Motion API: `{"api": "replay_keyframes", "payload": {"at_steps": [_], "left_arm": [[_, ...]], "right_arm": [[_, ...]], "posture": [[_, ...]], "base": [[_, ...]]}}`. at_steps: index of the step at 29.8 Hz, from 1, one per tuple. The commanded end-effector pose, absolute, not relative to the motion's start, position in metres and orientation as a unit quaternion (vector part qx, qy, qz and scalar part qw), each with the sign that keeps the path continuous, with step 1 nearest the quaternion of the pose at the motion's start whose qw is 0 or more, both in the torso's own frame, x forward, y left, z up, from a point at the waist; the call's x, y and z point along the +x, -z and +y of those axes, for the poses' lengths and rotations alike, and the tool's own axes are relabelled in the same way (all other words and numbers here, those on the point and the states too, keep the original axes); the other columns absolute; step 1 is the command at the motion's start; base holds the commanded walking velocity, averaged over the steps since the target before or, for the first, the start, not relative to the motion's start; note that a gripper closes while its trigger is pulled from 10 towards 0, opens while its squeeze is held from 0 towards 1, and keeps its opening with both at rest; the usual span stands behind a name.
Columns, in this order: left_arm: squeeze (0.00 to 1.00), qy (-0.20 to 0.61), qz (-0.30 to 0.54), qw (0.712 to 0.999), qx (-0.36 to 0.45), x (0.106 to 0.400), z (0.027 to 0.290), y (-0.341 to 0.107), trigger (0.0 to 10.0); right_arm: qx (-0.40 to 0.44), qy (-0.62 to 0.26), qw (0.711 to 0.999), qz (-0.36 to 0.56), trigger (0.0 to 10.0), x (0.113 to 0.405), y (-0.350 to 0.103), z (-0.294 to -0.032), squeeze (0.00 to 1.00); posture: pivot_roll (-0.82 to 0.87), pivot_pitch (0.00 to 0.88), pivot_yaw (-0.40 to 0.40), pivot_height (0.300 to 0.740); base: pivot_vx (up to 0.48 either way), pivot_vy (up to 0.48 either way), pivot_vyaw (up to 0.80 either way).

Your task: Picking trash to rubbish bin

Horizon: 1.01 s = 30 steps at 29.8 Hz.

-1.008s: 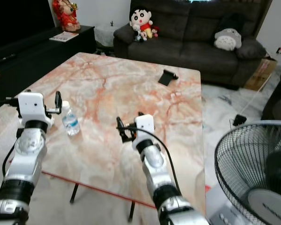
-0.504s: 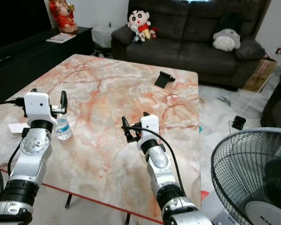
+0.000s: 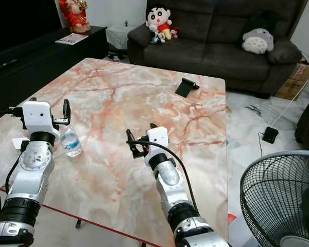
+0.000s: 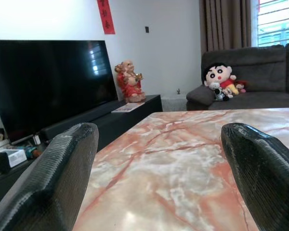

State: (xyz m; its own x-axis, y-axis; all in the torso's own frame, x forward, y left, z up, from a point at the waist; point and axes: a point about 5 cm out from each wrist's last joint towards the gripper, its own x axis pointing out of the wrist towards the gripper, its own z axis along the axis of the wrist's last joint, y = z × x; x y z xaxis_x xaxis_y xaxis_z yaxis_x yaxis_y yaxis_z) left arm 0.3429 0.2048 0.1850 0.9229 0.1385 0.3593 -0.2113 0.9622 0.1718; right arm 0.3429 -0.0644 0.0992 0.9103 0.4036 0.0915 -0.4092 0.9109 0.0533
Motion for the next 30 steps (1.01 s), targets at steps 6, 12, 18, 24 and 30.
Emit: {"api": "replay_keyframes", "payload": {"at_steps": [6, 12, 18, 24, 30], "left_arm": [[0.0, -0.082, -0.187, 0.973, 0.106, 0.341, 0.202, -0.188, 10.0], [0.0, -0.076, -0.186, 0.973, 0.111, 0.341, 0.2, -0.188, 10.0], [0.0, -0.077, -0.18, 0.974, 0.111, 0.341, 0.202, -0.185, 10.0], [0.0, -0.081, -0.162, 0.976, 0.12, 0.346, 0.208, -0.183, 10.0], [0.0, -0.086, -0.135, 0.979, 0.125, 0.355, 0.218, -0.182, 10.0]], "right_arm": [[0.036, -0.216, 0.974, -0.05, 10.0, 0.345, -0.106, -0.059, 0.0], [0.036, -0.216, 0.975, -0.048, 10.0, 0.345, -0.106, -0.06, 0.0], [0.037, -0.215, 0.975, -0.047, 10.0, 0.345, -0.105, -0.061, 0.0], [0.037, -0.214, 0.975, -0.047, 10.0, 0.345, -0.105, -0.061, 0.0], [0.038, -0.216, 0.975, -0.046, 10.0, 0.345, -0.105, -0.06, 0.0]], "posture": [[0.02, 0.0, -0.036, 0.74], [0.02, 0.0, -0.039, 0.74], [0.02, 0.0, -0.04, 0.74], [0.02, 0.0, -0.04, 0.74], [0.02, 0.0, -0.04, 0.74]], "base": [[0.094, 0.0, 0.0], [0.0, 0.0, 0.0], [0.0, 0.0, 0.0], [0.0, 0.0, 0.0], [0.0, 0.0, 0.0]]}}
